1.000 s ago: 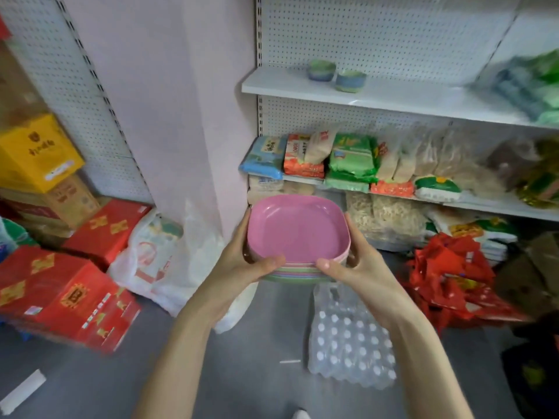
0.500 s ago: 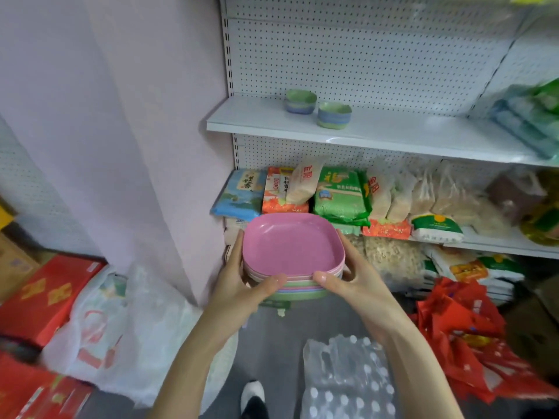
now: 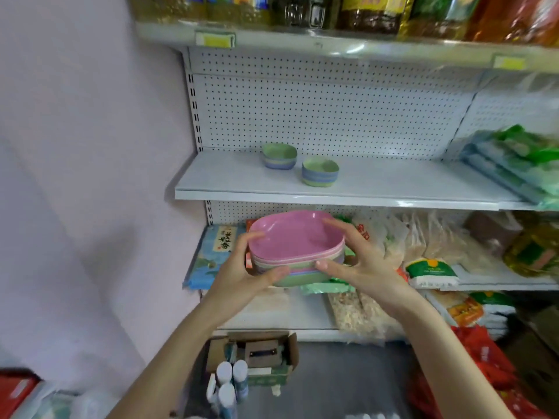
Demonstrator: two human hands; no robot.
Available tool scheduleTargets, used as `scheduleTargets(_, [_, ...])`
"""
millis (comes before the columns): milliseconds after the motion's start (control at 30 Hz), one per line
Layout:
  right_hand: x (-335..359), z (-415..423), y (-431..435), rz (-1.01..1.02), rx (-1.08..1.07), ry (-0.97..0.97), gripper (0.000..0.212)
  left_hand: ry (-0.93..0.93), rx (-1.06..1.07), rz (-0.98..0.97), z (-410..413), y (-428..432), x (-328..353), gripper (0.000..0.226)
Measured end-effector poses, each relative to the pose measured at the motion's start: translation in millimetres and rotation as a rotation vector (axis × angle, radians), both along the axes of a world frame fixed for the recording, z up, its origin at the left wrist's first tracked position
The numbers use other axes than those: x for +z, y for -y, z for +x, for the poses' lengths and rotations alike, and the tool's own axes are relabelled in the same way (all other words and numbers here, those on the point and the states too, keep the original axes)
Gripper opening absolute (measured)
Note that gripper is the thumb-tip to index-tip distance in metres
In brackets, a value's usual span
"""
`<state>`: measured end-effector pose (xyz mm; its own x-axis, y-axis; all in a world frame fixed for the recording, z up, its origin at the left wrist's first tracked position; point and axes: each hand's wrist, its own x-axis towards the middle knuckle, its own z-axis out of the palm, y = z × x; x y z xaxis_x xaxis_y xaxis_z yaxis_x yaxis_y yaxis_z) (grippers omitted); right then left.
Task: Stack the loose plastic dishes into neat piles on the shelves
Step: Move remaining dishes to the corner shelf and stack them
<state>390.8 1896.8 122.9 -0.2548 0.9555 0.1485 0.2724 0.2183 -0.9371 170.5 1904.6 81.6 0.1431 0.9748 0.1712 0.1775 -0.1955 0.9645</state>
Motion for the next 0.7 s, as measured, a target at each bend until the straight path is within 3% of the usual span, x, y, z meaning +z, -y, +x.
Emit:
scheduleTargets(233, [23, -8, -65, 0.227, -0.036, 0.317, 0.033, 0.055, 0.061, 0.082, -11, -55, 20, 0.055])
scheduleTargets(400, [23, -14, -111, 0.563, 0.033, 0.564, 0.033, 0.017, 0.11, 0.055, -15, -89, 18, 0.059])
scheduleTargets(533, [24, -16, -153, 0.504, 0.239, 0.66, 0.029, -0.061, 0.117, 0.054, -17, -128, 16, 0.056])
scheduleTargets(700, [9, -10, -220, 0.514, 0.204, 0.813, 0.029, -0.113, 0.145, 0.028, -5, -197, 4, 0.054])
